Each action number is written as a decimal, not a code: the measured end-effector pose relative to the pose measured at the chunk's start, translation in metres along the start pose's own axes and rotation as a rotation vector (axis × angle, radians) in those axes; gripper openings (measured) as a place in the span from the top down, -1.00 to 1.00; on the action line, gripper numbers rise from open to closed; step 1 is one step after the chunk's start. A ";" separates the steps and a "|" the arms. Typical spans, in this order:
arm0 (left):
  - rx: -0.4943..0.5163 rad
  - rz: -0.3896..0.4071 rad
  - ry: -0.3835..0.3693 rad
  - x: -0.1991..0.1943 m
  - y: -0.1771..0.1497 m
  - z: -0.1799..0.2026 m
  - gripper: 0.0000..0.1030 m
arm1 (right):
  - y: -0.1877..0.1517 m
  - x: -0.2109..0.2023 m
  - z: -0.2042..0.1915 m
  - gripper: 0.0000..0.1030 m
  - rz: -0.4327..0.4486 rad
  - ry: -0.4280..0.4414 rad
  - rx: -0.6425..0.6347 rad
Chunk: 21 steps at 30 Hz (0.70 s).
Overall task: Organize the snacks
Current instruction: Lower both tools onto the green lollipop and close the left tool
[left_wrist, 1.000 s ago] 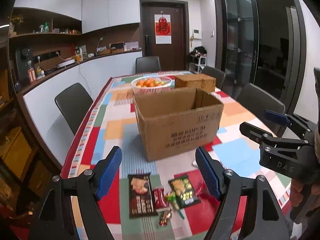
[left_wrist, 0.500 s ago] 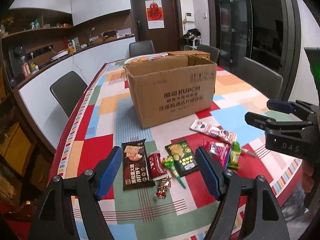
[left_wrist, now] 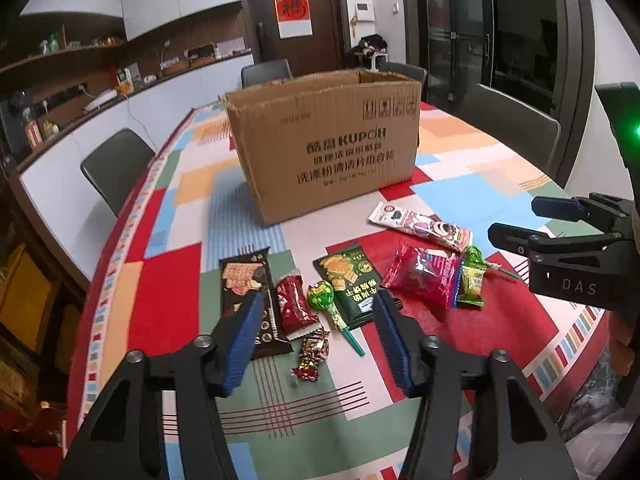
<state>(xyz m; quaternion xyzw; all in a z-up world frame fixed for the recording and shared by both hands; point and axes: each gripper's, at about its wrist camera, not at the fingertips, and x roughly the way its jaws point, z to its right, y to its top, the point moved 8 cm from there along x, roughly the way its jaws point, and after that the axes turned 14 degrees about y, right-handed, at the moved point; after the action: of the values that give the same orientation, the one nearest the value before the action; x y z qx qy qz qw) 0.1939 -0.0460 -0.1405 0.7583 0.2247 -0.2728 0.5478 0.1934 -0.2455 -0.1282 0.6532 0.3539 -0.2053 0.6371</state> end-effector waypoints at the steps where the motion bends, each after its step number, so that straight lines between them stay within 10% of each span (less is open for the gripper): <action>1: -0.002 -0.012 -0.003 0.005 -0.001 0.001 0.03 | -0.001 0.002 0.001 -0.39 -0.006 0.002 0.002; 21: 0.041 -0.091 -0.016 0.063 -0.004 0.019 0.44 | -0.021 0.059 0.017 0.14 -0.142 0.047 0.063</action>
<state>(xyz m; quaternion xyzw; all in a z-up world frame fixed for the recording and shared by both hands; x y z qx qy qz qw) 0.2357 -0.0603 -0.1901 0.7560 0.2488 -0.3081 0.5212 0.2206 -0.2518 -0.1870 0.6508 0.4075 -0.2456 0.5916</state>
